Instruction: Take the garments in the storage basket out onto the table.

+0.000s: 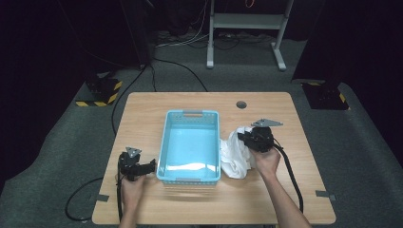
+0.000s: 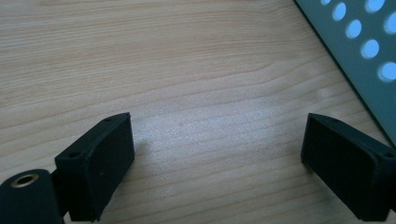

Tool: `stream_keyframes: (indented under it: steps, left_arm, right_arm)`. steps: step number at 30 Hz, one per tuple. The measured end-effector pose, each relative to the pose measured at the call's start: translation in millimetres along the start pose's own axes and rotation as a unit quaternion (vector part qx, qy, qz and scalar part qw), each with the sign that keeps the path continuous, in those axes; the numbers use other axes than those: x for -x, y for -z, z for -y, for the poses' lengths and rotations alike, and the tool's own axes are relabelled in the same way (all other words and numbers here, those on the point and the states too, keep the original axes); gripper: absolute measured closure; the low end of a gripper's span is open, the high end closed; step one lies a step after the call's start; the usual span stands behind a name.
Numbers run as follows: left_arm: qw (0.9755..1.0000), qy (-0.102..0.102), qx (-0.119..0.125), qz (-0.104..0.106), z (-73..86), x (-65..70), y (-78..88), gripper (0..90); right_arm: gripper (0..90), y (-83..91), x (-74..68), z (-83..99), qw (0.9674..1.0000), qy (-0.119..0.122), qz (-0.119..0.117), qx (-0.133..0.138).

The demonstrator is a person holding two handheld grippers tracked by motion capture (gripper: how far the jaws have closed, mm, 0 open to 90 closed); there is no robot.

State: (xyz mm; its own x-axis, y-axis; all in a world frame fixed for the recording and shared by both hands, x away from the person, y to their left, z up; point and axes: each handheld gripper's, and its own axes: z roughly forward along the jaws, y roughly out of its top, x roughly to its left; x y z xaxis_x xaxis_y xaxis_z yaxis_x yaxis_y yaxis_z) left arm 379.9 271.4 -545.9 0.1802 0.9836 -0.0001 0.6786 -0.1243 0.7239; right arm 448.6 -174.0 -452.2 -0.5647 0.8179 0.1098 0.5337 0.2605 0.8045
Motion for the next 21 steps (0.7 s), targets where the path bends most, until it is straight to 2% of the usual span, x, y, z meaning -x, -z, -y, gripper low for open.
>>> stream_keyframes:
  steps: [7,21]
  left_arm:
    - [1.0000,0.000,0.000,0.000,0.0,0.0,0.0,9.7]
    - [1.0000,0.000,0.000,0.000,0.0,0.0,0.0,9.7]
  right_arm:
    - [75.3,-9.5,2.6,9.3,0.9998,-0.019,-0.004,-0.004]
    - [74.0,-26.6,-6.6,13.4,0.9997,-0.012,-0.002,-0.023]
